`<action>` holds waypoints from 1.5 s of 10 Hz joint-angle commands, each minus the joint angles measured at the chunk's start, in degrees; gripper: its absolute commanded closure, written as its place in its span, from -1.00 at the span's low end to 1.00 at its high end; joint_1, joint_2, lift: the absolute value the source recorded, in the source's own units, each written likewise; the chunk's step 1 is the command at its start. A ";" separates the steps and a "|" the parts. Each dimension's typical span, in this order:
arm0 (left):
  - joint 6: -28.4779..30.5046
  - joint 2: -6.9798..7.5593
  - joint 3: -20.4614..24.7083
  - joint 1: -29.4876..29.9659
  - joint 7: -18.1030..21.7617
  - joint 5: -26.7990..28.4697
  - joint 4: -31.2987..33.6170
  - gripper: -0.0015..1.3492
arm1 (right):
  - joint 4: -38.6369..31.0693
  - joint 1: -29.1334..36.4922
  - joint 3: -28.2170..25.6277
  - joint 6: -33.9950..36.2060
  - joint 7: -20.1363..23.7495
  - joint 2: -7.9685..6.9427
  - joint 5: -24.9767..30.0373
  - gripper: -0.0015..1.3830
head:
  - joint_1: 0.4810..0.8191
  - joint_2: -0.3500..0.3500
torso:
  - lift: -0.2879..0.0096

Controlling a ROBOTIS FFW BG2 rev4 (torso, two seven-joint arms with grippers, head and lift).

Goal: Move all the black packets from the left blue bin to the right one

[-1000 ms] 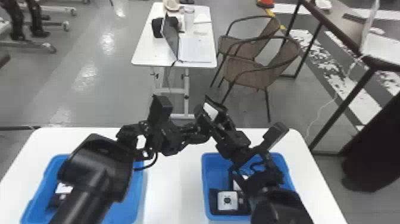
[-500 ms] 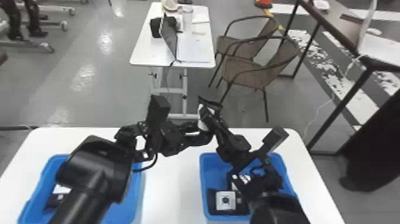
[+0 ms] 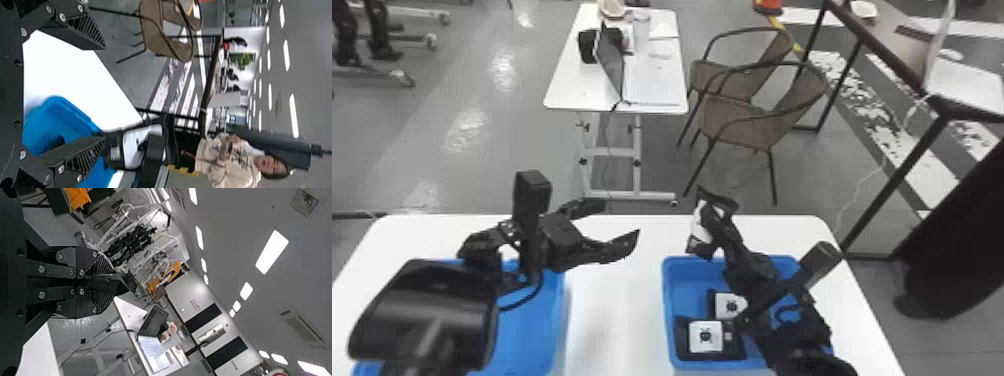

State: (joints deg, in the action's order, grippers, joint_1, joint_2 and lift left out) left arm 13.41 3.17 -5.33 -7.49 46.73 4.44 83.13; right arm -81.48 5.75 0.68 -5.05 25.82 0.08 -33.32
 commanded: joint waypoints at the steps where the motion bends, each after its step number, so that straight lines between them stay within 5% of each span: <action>1: 1.44 -0.01 5.95 4.42 -0.33 0.57 4.14 -1.00 | -0.35 2.16 -2.09 0.30 -1.03 -0.13 -0.43 0.74 | 0.27 -0.32 | 0.94; 6: 4.78 0.08 17.37 13.03 -1.03 -0.84 11.35 -1.00 | 7.39 3.83 -5.25 1.18 -2.44 -0.13 -1.40 0.63 | 0.27 -0.07 | 0.94; 8: 4.87 -0.09 19.57 14.08 -1.03 -0.84 11.96 -1.00 | 8.00 4.54 -5.52 0.30 -4.81 -0.13 -1.40 -0.53 | 0.27 0.00 | 0.94; 9: 5.48 -0.01 20.27 14.44 -1.03 -0.66 11.96 -0.54 | 7.74 4.89 -5.69 -0.58 -5.69 -0.13 -1.57 -0.89 | 0.27 0.01 | 0.94; 10: 8.38 -0.27 21.24 14.61 -1.03 -0.49 12.40 -0.23 | 6.95 5.24 -5.87 -1.55 -5.87 -0.13 -1.49 -0.87 | 0.27 0.01 | 0.94; 15: 15.94 -3.32 27.66 15.49 -3.40 6.89 15.83 -0.30 | -2.02 7.17 -5.87 -2.86 -5.96 -0.13 -3.86 -0.78 | 0.27 0.13 | 0.94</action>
State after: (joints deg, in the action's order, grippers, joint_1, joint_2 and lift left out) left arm 28.72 0.13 21.69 8.10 43.36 10.38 98.92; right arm -82.70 12.90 -5.18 -7.91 19.86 0.09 -36.95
